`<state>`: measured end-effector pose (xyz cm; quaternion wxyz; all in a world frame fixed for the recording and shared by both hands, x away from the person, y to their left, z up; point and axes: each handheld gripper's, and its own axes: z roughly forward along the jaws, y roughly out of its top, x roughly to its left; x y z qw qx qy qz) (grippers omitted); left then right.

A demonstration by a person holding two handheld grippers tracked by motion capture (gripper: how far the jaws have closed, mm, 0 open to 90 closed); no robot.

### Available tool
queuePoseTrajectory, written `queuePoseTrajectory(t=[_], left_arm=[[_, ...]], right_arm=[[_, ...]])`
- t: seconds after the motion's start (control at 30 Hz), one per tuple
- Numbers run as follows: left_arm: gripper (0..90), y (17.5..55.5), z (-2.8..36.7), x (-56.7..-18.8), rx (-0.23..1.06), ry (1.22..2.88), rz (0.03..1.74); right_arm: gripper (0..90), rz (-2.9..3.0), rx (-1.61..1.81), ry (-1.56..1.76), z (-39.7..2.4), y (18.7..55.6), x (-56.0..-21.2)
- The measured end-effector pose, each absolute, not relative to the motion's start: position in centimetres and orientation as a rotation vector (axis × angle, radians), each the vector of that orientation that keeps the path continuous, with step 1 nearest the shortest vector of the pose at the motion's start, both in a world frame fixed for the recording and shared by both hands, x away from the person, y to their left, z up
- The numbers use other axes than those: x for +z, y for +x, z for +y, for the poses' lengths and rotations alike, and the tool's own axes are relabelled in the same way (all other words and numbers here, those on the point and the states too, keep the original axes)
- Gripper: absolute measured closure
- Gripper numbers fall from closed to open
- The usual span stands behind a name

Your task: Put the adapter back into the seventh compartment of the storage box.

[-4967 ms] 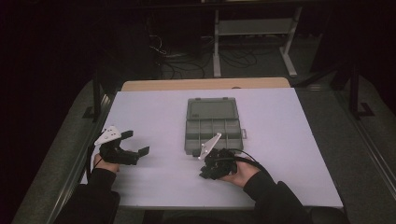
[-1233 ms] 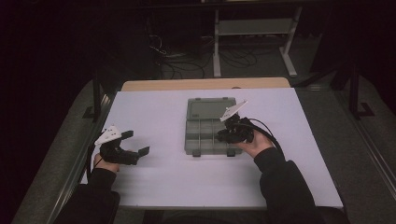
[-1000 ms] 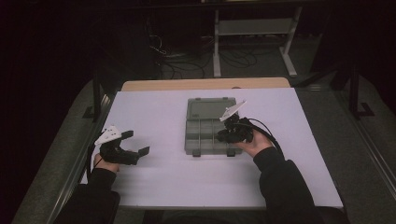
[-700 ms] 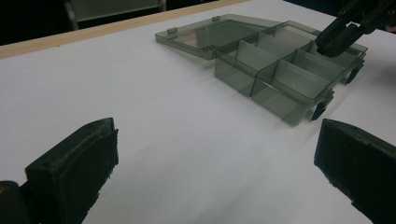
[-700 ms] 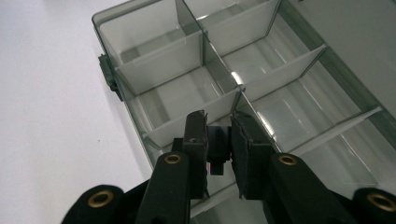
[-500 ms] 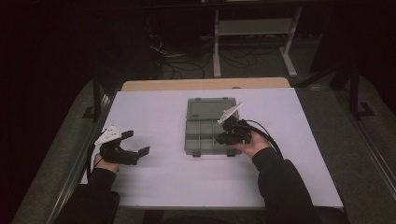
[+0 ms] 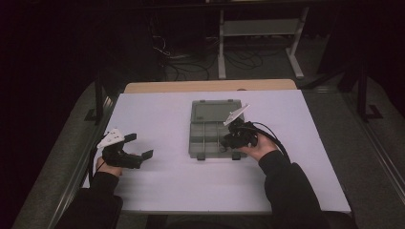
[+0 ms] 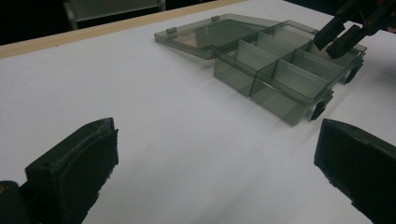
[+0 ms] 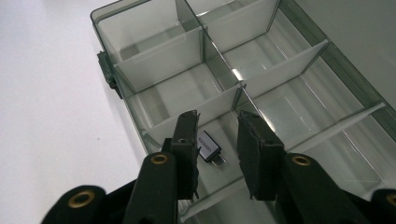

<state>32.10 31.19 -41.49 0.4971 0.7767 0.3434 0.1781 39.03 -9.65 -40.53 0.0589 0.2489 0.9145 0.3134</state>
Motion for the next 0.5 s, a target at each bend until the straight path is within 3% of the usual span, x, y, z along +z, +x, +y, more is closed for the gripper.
queuePoseTrajectory(t=[0.5], left_arm=[[0.0,32.1,31.2,-41.5,0.432,1.879,0.832]], right_arm=[[36.1,2.697,1.010,0.830,-10.9,38.5,-39.2]])
